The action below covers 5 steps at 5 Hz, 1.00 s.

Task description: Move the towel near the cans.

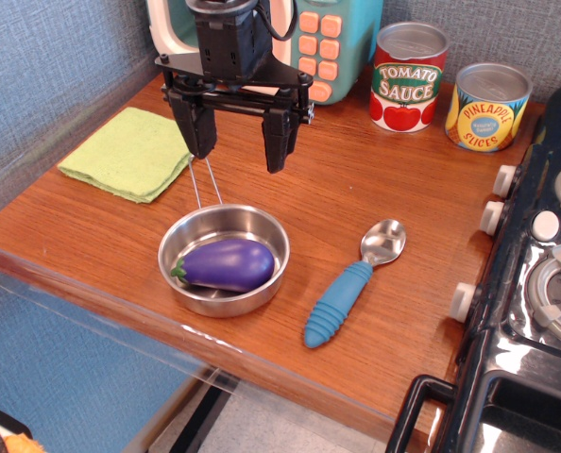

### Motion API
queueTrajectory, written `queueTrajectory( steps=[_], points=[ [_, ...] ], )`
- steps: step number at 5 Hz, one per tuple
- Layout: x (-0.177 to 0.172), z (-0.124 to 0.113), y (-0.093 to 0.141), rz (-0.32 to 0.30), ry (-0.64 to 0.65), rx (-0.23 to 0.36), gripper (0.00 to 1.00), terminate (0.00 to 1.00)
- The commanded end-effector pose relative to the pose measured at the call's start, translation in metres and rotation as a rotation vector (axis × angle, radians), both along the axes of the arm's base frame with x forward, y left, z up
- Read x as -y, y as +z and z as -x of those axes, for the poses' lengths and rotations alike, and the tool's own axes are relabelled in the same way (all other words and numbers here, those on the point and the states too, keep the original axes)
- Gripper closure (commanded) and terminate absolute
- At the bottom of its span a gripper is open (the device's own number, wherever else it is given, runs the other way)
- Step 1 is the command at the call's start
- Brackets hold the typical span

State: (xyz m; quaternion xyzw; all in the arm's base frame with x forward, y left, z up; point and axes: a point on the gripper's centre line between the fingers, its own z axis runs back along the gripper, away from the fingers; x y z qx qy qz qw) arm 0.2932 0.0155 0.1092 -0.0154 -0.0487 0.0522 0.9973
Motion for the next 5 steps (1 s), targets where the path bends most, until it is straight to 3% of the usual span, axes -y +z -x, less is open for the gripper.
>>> queueTrajectory(
  steps=[1,3,5],
  points=[
    [0.0,0.0,0.0,0.0,0.0,0.0,0.0,0.0],
    [-0.058,-0.018,0.005,0.013,0.036,0.045,0.0,0.0],
    [-0.139,-0.044,-0.021,-0.06,-0.034,0.036,0.0,0.0]
  ],
)
